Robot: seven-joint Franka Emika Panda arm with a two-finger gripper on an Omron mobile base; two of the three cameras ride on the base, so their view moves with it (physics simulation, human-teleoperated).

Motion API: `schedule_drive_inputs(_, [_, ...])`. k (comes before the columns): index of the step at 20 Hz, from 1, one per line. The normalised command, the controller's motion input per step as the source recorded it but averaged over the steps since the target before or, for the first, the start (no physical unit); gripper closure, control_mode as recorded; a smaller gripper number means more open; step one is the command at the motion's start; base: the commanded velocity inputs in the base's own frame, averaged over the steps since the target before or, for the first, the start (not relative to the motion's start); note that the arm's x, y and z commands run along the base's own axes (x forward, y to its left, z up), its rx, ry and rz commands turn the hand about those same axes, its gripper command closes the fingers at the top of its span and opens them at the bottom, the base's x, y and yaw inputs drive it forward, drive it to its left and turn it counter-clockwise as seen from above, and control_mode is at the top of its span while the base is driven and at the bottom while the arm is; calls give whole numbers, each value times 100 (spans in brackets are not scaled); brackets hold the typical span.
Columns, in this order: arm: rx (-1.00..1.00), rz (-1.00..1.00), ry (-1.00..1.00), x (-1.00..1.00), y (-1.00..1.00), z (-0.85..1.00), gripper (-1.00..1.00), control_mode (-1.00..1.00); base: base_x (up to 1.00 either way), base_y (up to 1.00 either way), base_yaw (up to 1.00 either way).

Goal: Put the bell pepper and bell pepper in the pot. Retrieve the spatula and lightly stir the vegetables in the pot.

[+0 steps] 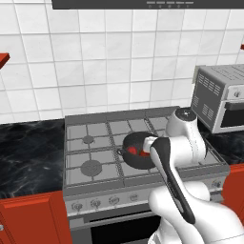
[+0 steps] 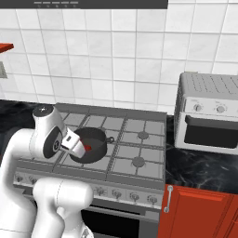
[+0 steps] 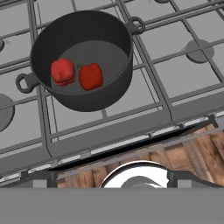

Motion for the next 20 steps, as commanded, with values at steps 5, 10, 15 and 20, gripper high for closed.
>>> schedule_drive_inputs(5, [0,0,0,0,0,0,-100,100,-3,-6,-2])
schedule_drive_inputs(10, [0,0,0,0,0,0,-100,100,-2,-18,-23])
schedule_drive_inputs(15, [0,0,0,0,0,0,-100,100,-1,-20,-82])
schedule_drive_inputs(20, [0,0,0,0,0,0,-100,100,-1,-2,-49])
